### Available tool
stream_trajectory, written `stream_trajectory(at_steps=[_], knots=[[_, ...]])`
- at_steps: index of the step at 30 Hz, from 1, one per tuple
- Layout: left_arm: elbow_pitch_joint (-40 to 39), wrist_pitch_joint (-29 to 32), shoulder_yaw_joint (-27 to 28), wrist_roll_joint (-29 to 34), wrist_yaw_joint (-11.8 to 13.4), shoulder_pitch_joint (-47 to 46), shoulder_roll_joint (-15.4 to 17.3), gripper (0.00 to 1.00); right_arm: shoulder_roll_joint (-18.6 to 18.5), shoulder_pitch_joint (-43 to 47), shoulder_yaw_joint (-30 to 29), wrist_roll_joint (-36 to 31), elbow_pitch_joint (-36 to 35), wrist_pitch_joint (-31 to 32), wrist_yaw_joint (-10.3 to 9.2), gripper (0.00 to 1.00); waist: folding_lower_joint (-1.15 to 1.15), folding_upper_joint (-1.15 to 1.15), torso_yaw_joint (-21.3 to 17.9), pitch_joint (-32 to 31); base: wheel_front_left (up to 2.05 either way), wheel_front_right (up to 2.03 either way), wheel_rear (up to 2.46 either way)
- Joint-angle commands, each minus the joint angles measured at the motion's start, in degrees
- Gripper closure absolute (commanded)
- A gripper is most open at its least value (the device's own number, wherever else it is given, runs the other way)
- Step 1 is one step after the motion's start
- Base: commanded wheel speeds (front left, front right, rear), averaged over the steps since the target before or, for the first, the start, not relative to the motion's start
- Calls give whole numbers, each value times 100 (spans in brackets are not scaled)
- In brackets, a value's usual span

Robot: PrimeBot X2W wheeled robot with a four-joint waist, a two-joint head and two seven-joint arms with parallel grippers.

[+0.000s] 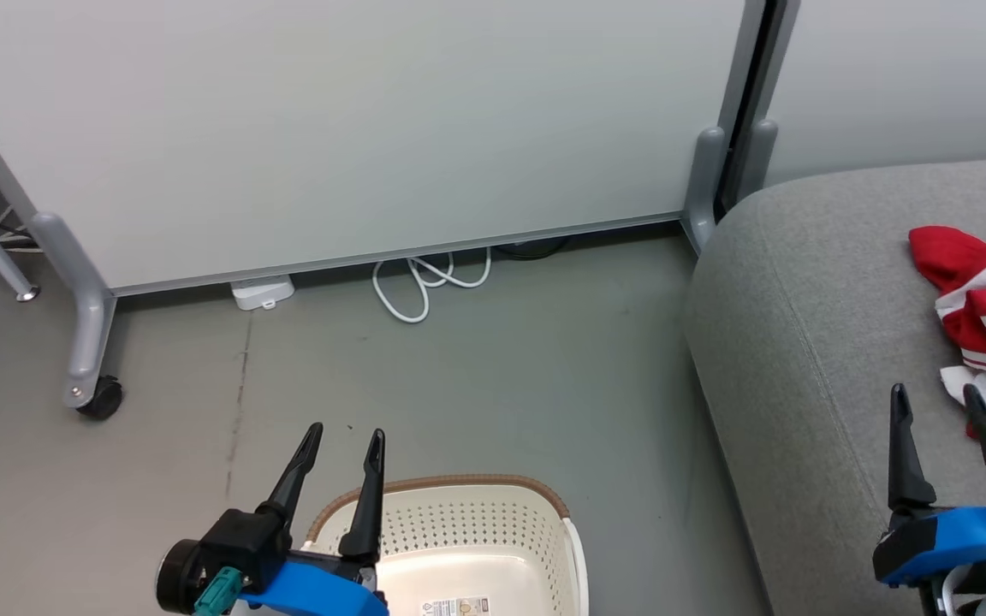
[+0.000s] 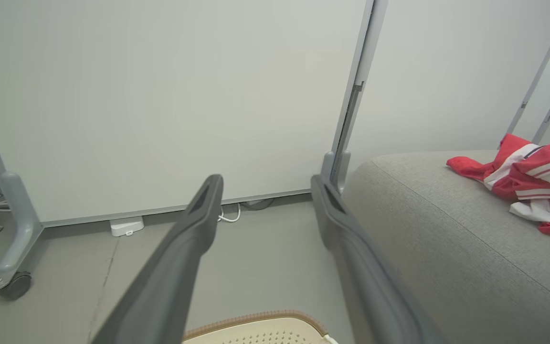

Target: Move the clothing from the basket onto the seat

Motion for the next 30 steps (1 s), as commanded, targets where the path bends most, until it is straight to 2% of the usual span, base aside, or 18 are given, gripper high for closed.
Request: stream_trajectory(at_steps=[1, 15, 30], knots=[[8, -27, 78, 37, -5, 39, 12, 0, 31, 155, 63, 70, -96, 27, 3, 0, 1, 0, 134, -91, 0, 0, 0], [218, -27, 634, -25, -6, 242, 110, 0, 55, 860, 922, 674, -308, 104, 3, 0, 1, 0, 538, -257, 0, 0, 0], [236, -27, 674, 22, -6, 287, 68, 0, 56, 1016, 1009, 848, -278, 70, 3, 0, 1, 0, 542, -261, 0, 0, 0]])
